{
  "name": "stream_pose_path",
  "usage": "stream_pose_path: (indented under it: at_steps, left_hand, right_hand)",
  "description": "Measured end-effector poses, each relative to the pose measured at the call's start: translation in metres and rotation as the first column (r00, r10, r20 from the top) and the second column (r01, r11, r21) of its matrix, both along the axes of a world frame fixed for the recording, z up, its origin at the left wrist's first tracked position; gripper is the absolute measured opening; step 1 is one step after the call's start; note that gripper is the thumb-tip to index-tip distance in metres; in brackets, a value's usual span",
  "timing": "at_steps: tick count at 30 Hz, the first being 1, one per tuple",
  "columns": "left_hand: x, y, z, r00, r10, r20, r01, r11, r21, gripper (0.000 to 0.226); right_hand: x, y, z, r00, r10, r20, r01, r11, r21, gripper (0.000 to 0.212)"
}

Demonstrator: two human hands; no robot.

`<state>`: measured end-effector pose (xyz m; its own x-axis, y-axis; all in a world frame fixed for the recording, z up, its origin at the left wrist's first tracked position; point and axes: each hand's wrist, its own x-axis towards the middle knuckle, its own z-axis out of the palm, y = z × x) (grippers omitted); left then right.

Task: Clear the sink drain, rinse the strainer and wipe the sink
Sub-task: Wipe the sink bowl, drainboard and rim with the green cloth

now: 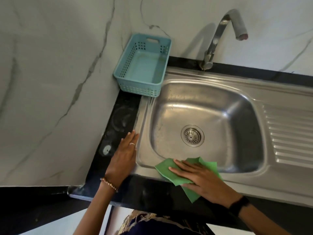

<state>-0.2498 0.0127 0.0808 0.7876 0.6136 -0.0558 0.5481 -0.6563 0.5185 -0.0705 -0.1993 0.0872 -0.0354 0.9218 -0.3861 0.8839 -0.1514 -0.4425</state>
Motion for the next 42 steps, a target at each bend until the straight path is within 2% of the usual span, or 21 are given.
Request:
stream_pose_path:
  at_steps: [6,11,14,17,18,21,23,24,26,27,28,29,33,35,37,40,42]
  left_hand:
    - [0.003,-0.001,0.005,0.997,0.066,0.033,-0.064,0.996,-0.067,0.051]
    - [0.01,-0.003,0.007,0.994,0.065,-0.083,-0.067,0.998,-0.016,0.056]
    - [0.017,-0.001,0.012,0.984,0.065,-0.166,-0.063,0.998,0.014,0.059]
    - [0.026,0.003,0.015,0.979,0.061,-0.197,-0.053,0.998,0.043,0.058]
    - [0.03,0.006,0.015,0.98,0.059,-0.191,-0.052,0.998,0.042,0.055]
    - [0.046,0.014,0.014,0.989,0.047,-0.142,-0.046,0.999,0.01,0.053]
    - [0.06,0.02,0.012,0.991,0.028,-0.133,-0.027,1.0,0.013,0.052]
    - [0.068,0.023,0.011,0.99,0.016,-0.142,-0.014,1.0,0.015,0.054]
    - [0.081,0.027,0.009,0.988,0.006,-0.153,-0.002,1.0,0.027,0.068]
    - [0.087,0.03,0.008,0.988,0.004,-0.153,0.001,0.999,0.034,0.074]
    - [0.091,0.032,0.007,0.989,0.001,-0.147,0.005,0.999,0.038,0.076]
    - [0.095,0.033,0.006,0.991,-0.003,-0.134,0.008,0.999,0.035,0.077]
    - [0.102,0.034,0.004,0.999,0.035,-0.013,-0.035,0.999,-0.035,0.07]
    - [0.102,0.032,0.002,0.998,0.063,-0.01,-0.063,0.996,-0.061,0.067]
    - [0.101,0.03,-0.001,0.995,0.07,-0.072,-0.074,0.996,-0.047,0.068]
    - [0.103,0.027,-0.003,0.979,0.064,-0.192,-0.046,0.995,0.093,0.07]
    - [0.106,0.027,-0.002,0.974,0.068,-0.215,-0.046,0.994,0.103,0.071]
  right_hand:
    - [-0.035,0.066,-0.004,0.995,-0.081,-0.062,0.085,0.994,0.066,0.048]
    - [-0.062,0.112,-0.02,0.929,-0.36,-0.091,0.37,0.92,0.133,0.055]
    - [-0.051,0.156,-0.024,0.798,-0.519,-0.308,0.565,0.822,0.078,0.058]
    - [-0.029,0.19,-0.014,0.547,-0.602,-0.581,0.711,0.701,-0.056,0.053]
    - [-0.026,0.195,-0.01,0.487,-0.596,-0.639,0.728,0.681,-0.08,0.053]
    - [-0.031,0.184,-0.012,0.408,-0.515,-0.754,0.696,0.71,-0.108,0.055]
    - [-0.039,0.164,-0.018,0.4,-0.522,-0.753,0.643,0.746,-0.176,0.053]
    - [-0.041,0.153,-0.021,0.443,-0.539,-0.716,0.603,0.771,-0.207,0.053]
    - [-0.042,0.135,-0.025,0.598,-0.525,-0.606,0.521,0.829,-0.204,0.058]
    - [-0.04,0.131,-0.029,0.622,-0.514,-0.59,0.511,0.838,-0.192,0.058]
    - [-0.038,0.131,-0.03,0.599,-0.518,-0.611,0.519,0.832,-0.196,0.057]
    - [-0.037,0.134,-0.03,0.528,-0.534,-0.66,0.541,0.811,-0.222,0.054]
    - [-0.024,0.166,-0.03,0.116,-0.571,-0.813,0.618,0.682,-0.391,0.046]
    - [-0.009,0.186,-0.035,-0.019,-0.528,-0.849,0.651,0.638,-0.411,0.038]
    - [0.011,0.212,-0.041,-0.043,-0.514,-0.857,0.707,0.59,-0.389,0.023]
    - [0.045,0.25,-0.056,-0.053,-0.53,-0.846,0.764,0.525,-0.377,0.035]
    - [0.064,0.272,-0.065,-0.084,-0.489,-0.868,0.788,0.5,-0.358,0.049]
